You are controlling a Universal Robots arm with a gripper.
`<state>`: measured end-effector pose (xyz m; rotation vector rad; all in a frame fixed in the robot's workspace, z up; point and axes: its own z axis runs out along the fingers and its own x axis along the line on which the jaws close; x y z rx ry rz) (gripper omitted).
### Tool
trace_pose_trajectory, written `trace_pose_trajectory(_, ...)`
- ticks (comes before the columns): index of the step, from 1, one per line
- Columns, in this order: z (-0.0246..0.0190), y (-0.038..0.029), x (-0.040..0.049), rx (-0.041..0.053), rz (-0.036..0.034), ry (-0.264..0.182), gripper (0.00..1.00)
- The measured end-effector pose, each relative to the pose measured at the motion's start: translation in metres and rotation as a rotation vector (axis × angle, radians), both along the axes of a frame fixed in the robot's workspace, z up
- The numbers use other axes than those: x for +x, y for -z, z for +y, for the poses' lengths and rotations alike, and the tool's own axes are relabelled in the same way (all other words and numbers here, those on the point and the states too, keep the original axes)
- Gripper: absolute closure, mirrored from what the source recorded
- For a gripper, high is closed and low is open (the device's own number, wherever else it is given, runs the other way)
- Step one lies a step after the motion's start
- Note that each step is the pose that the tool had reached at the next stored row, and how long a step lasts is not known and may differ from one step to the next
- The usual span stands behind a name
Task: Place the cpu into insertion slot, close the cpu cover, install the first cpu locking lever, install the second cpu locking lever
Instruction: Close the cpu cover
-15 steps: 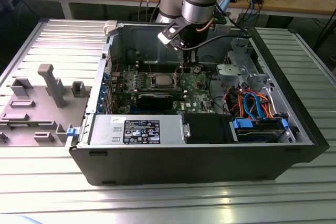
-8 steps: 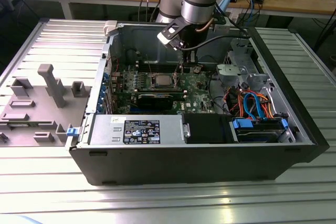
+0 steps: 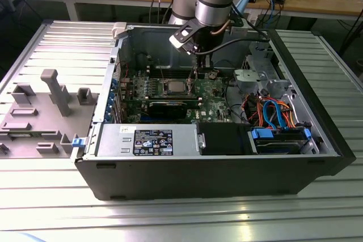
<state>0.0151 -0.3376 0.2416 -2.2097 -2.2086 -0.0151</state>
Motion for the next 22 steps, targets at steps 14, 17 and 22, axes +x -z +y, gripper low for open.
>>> trace_pose_trajectory(14, -0.0004, 0.0013, -0.0058, 0.0005, 0.0008, 0.000, 0.89)
trace_pose_trajectory(17, -0.0006, 0.0017, -0.0076, 0.0006, 0.0017, 0.000, 0.89)
trace_pose_trajectory(22, -0.0009, 0.0020, -0.0108, 0.0009, 0.0018, 0.000, 0.89)
